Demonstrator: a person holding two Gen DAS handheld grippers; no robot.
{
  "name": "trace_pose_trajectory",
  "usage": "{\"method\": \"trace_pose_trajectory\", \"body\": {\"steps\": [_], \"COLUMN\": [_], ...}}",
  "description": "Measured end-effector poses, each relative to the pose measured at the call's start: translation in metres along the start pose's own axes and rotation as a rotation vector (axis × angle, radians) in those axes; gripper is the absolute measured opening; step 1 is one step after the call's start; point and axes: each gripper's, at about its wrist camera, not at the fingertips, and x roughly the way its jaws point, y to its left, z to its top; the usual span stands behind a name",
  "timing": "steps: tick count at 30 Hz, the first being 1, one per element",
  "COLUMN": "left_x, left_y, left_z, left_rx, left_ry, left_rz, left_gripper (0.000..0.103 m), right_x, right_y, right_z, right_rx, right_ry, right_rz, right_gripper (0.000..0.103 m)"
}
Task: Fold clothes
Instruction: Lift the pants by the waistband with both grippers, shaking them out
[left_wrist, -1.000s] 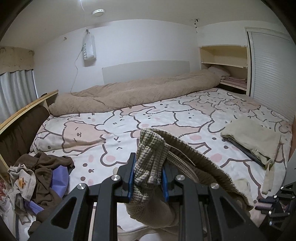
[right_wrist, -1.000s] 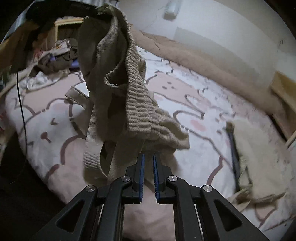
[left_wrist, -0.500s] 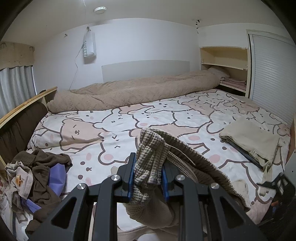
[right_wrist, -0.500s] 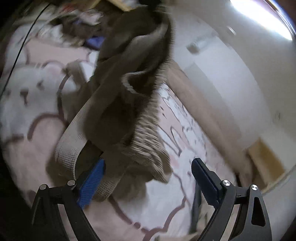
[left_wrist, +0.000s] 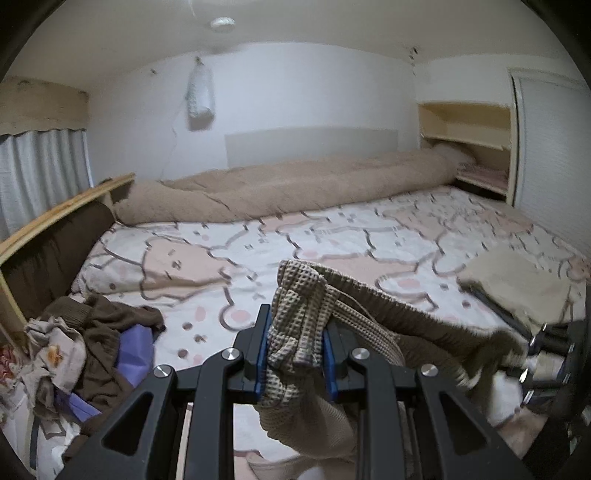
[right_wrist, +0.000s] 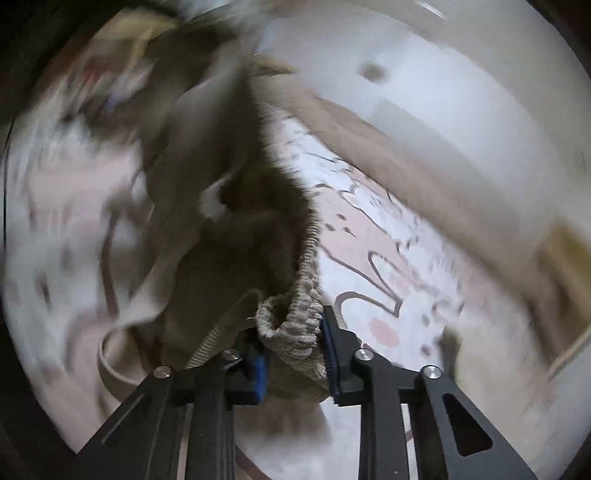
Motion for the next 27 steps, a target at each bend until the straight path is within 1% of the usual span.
{"method": "trace_pose_trajectory", "body": {"steps": [2, 3, 5, 7, 11, 15, 16, 18, 21, 24, 27], "left_x": [-0.017, -0.028, -0.057, -0.087, -0.148, -0.223, -0.239, -0.259, -0.289, -0.319, -0.346], "left_y": [0.0, 0.001, 0.001, 0.002, 0.002, -0.006, -0.008, -0.01, -0.013, -0.016, -0.019], "left_z": [0.021, 0.032, 0.055, 0.079, 0.123, 0.155, 0.16, 0.154, 0.145, 0.136, 0.127], "left_rx": [0.0, 0.001, 0.002, 0.004, 0.015, 0.048, 0.055, 0.064, 0.076, 0.089, 0.099], "left_ry": [-0.075, -0.115, -0.206, -0.297, -0.473, -0.629, -0.658, -0.653, -0.646, -0.638, -0.622], "left_rz": [0.033, 0.05, 0.087, 0.125, 0.197, 0.251, 0.258, 0.228, 0.185, 0.141, 0.095], "left_gripper": [0.024, 0.024, 0.024, 0.024, 0.024, 0.024, 0.024, 0.024, 0.025, 0.025, 0.025], "right_x": [-0.011, -0.019, -0.043, -0.065, -0.142, -0.224, -0.245, -0.286, -0.338, -0.364, -0.378], "right_y": [-0.038, -0.055, -0.077, -0.09, -0.102, -0.104, -0.102, -0.1, -0.098, -0.095, -0.094], "right_z": [0.025, 0.039, 0.07, 0.102, 0.162, 0.202, 0.209, 0.219, 0.221, 0.214, 0.198], "right_rx": [0.157, 0.207, 0.237, 0.234, 0.166, 0.094, 0.074, 0.037, -0.007, -0.042, -0.069], "right_ry": [-0.036, -0.066, -0.145, -0.218, -0.405, -0.571, -0.61, -0.683, -0.743, -0.743, -0.69], "right_rz": [0.039, 0.045, 0.037, 0.029, -0.021, -0.087, -0.108, -0.15, -0.179, -0.191, -0.168], "right_gripper": [0.019, 0.019, 0.019, 0.019, 0.019, 0.019, 0.019, 0.019, 0.019, 0.019, 0.019]}}
